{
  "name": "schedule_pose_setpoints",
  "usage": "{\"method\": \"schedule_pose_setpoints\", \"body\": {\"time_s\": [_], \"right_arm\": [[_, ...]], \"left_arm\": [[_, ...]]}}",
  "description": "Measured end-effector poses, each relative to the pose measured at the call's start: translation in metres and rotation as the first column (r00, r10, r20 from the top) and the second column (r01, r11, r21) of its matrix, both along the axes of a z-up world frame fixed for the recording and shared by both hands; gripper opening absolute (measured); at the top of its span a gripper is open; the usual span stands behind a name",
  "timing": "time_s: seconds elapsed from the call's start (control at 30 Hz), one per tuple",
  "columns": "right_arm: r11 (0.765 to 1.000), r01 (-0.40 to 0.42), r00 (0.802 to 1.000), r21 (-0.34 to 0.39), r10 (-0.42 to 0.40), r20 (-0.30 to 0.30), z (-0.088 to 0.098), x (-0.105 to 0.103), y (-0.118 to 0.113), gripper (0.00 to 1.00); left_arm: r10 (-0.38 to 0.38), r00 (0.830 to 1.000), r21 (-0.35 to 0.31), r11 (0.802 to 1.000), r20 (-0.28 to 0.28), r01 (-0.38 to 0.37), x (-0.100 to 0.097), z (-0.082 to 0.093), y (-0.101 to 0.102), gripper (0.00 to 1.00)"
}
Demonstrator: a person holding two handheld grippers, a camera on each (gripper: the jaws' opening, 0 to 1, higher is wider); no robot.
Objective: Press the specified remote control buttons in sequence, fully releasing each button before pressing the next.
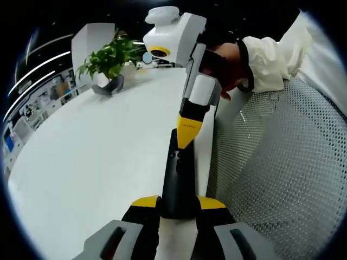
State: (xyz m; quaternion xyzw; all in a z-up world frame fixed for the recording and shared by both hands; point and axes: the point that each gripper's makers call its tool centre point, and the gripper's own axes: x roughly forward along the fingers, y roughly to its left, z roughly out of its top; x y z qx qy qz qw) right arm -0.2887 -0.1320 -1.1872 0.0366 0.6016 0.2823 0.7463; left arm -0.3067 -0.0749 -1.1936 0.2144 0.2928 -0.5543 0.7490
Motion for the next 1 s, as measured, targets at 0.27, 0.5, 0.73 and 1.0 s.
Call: {"method": "schedule_pose_setpoints", "body": {"time_s": [0.27,0.5,0.73,1.0], "right_arm": [[0.999,0.025,0.999,0.027,-0.025,-0.022,0.001,0.000,0.000,0.00],[0.999,0.038,0.998,0.005,-0.038,-0.050,0.001,-0.002,-0.004,0.00],[0.998,0.064,0.996,0.019,-0.063,-0.068,0.005,-0.002,-0.007,0.00],[0.997,0.075,0.995,-0.037,-0.077,-0.059,-0.003,0.000,-0.018,0.00]], "left_arm": [[0.004,1.000,-0.002,1.000,0.000,-0.004,0.000,0.000,0.000,0.25],[0.006,1.000,-0.006,1.000,0.001,-0.006,0.000,0.001,0.000,0.25],[0.011,1.000,-0.007,1.000,0.002,-0.011,0.001,0.001,0.000,0.25],[0.012,1.000,-0.005,1.000,-0.001,-0.012,0.002,0.000,0.000,0.25]]}}
